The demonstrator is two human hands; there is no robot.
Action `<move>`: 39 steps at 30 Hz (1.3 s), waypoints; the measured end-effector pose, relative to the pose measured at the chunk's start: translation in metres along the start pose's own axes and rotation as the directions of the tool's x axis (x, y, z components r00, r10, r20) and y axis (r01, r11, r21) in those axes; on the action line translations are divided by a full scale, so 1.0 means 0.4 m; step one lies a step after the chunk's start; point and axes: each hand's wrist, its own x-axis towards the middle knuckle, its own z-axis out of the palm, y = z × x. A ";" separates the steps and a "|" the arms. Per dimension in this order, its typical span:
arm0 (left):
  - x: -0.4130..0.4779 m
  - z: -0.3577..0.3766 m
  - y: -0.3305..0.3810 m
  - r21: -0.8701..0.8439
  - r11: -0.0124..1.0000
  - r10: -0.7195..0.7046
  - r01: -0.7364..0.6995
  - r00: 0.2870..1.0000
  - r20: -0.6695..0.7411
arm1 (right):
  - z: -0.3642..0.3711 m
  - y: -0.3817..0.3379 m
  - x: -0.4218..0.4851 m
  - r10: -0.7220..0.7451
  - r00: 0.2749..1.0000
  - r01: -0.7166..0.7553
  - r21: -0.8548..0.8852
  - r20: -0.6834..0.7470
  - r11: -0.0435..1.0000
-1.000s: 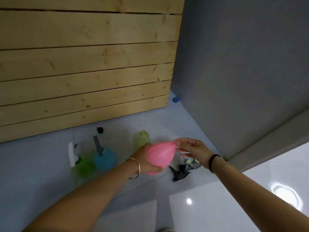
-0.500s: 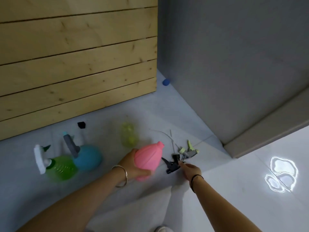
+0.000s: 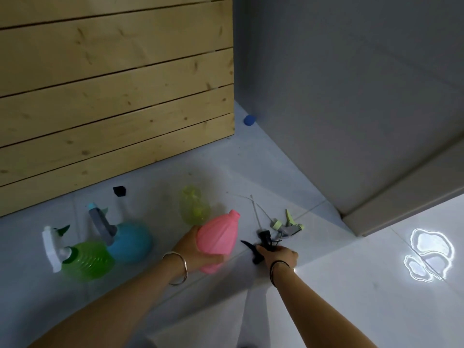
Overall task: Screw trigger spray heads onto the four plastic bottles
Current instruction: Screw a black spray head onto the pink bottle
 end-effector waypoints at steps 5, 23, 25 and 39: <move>-0.013 -0.017 0.005 0.006 1.000 -0.010 0.010 1.000 0.004 | -0.039 0.009 -0.010 -0.111 0.986 0.060 0.351 0.126 0.935; -0.350 -0.343 0.309 -0.095 0.970 0.202 -0.223 0.961 -0.190 | -0.460 -0.379 -0.447 -0.572 0.790 0.365 0.579 0.222 0.729; -0.406 -0.391 0.311 -0.082 0.968 0.209 -0.237 0.944 -0.257 | -0.486 -0.406 -0.516 -0.634 0.753 0.446 0.572 0.175 0.688; -0.580 -0.443 0.216 -0.105 0.969 0.174 -0.222 0.922 -0.346 | -0.480 -0.423 -0.787 -0.680 0.730 0.474 0.774 -0.077 0.421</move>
